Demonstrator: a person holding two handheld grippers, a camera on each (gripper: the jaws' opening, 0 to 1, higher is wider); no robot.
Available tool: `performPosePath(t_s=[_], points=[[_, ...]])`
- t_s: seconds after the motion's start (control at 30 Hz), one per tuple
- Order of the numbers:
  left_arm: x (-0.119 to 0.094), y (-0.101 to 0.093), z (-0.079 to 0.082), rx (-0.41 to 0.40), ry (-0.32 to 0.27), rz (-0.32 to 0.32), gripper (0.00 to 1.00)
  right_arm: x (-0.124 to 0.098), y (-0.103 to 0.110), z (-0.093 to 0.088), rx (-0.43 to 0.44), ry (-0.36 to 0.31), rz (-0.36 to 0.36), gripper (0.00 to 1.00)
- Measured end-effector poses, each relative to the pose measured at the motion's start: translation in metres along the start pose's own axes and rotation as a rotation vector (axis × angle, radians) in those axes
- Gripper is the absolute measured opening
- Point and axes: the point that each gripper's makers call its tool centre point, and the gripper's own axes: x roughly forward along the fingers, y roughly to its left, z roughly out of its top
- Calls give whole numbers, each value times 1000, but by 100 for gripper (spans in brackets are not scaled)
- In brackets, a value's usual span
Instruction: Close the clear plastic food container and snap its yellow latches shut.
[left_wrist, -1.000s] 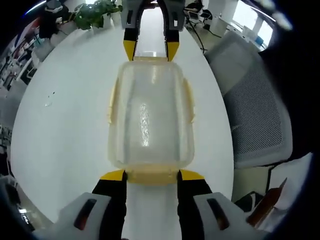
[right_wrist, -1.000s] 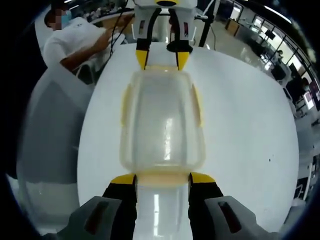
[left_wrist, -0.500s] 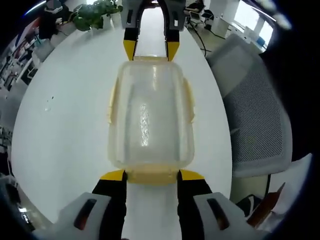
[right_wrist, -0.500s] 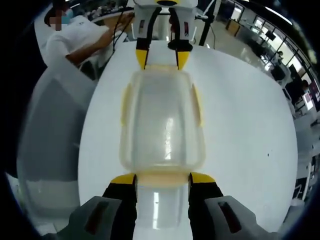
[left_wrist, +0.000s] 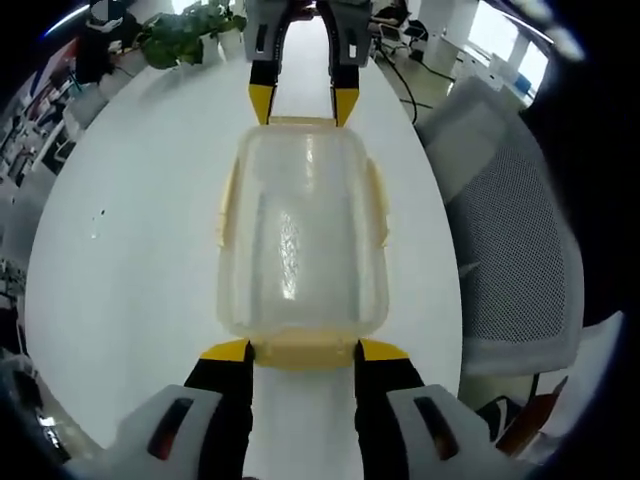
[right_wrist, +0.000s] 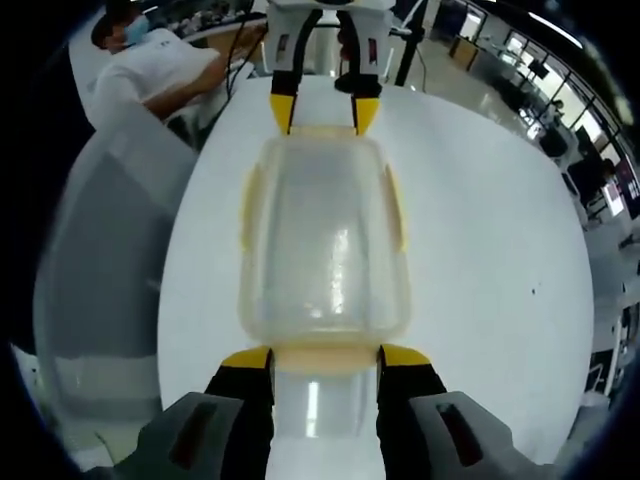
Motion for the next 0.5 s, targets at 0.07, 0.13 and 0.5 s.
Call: performPosePath(t_s=[0.07, 0.13, 0.5], points=[[2, 0, 3, -4, -2, 0, 39, -2, 0, -4, -2, 1, -1, 39], [4, -1, 7, -8, -5, 1, 39, -2, 1, -7, 0, 3, -1, 39], [16, -2, 29, -7, -3, -5, 39, -10, 3, -30, -5, 2, 5, 39]])
